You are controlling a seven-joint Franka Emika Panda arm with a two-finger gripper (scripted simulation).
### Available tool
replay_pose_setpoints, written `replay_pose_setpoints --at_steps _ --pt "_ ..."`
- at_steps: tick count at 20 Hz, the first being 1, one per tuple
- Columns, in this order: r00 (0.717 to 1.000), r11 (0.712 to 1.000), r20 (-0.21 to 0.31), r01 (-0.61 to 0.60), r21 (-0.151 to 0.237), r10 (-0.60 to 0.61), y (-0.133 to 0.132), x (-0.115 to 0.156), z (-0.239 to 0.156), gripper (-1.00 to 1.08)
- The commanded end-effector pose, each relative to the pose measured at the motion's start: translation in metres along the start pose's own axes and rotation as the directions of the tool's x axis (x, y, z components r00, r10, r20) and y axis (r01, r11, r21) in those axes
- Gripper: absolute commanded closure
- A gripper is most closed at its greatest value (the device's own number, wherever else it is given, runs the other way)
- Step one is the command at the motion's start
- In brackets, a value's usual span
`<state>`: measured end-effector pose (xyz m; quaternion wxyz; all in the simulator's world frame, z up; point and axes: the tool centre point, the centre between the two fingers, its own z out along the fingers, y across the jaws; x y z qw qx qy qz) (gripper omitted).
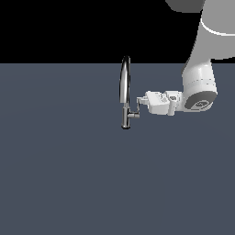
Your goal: Turn on the faucet by rotating a designated handle.
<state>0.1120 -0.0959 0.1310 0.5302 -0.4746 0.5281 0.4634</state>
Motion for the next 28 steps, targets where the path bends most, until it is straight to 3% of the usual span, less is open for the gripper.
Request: replay_pose_setpoints --at_steps 1,6,28 --pt "1.000 1.000 0.008 -0.007 0.009 0.007 -0.001 0.003 0.001 1.08" --pt "1.000 1.000 0.008 -0.008 0.009 0.008 -0.001 0.003 0.001 1.08" --pt "1.000 1.000 0.008 -0.007 0.009 0.007 0.045 -0.009 0.002 1.08"
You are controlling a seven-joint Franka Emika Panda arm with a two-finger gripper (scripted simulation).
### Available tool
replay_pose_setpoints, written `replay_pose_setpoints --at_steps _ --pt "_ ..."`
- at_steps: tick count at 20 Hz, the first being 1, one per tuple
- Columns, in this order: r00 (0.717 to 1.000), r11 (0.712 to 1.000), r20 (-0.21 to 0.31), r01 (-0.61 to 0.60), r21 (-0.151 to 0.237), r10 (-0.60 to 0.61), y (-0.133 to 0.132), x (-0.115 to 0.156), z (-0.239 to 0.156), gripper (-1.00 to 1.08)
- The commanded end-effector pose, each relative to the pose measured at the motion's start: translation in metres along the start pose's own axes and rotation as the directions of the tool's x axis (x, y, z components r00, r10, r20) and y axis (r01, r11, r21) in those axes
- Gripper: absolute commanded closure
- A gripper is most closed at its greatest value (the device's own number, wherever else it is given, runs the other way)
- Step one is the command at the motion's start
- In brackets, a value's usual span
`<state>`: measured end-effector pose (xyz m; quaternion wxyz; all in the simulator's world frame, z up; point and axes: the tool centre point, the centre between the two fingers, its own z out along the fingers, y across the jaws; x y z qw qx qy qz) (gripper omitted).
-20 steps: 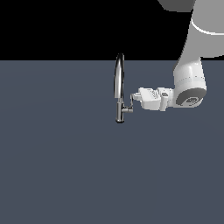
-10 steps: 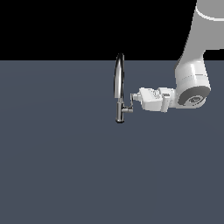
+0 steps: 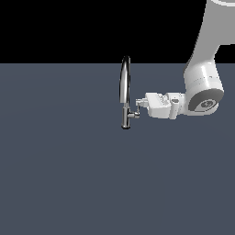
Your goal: Turn on the faucet by rotating a designated handle.
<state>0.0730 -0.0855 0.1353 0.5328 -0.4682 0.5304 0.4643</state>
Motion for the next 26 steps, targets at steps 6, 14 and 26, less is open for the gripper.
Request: replay_pose_setpoints --at_steps 6,14,26 --pt "1.000 1.000 0.001 0.000 -0.002 0.000 0.014 0.004 0.000 1.08" --pt "1.000 1.000 0.001 0.000 -0.002 0.000 0.040 0.016 -0.003 1.08" --pt "1.000 1.000 0.002 0.006 -0.003 -0.006 0.059 0.058 -0.002 1.08"
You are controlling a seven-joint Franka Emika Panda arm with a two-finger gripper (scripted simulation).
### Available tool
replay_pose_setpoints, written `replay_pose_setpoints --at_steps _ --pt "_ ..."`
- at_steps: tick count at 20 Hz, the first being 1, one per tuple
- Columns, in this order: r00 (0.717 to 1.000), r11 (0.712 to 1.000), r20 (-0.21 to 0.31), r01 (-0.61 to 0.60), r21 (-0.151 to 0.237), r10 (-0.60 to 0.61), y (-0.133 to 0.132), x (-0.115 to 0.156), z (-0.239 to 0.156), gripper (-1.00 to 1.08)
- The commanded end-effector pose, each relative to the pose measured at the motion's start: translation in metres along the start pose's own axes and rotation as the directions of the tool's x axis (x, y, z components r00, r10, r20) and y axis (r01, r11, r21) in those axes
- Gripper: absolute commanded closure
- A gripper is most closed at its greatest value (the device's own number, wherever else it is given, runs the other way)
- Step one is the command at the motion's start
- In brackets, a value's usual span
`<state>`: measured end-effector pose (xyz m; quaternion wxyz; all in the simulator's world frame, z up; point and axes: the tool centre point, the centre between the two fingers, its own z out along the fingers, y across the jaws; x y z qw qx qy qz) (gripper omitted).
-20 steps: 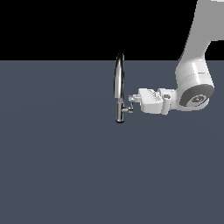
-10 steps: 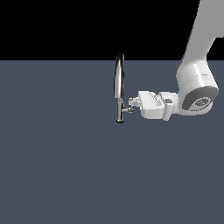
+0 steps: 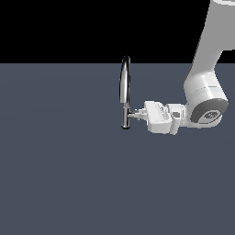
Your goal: Turn on the faucet by rotating a designated handle.
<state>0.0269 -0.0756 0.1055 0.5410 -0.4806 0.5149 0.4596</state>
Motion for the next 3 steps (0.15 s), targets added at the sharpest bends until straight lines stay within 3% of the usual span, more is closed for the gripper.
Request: replay_pose_setpoints --at_steps 1,3 --pt "0.999 0.999 -0.008 -0.037 0.013 0.037 0.0162 0.0347 -0.0072 1.08" --pt "0.999 0.999 -0.008 -0.040 0.014 0.040 0.0190 0.0414 -0.0081 1.08"
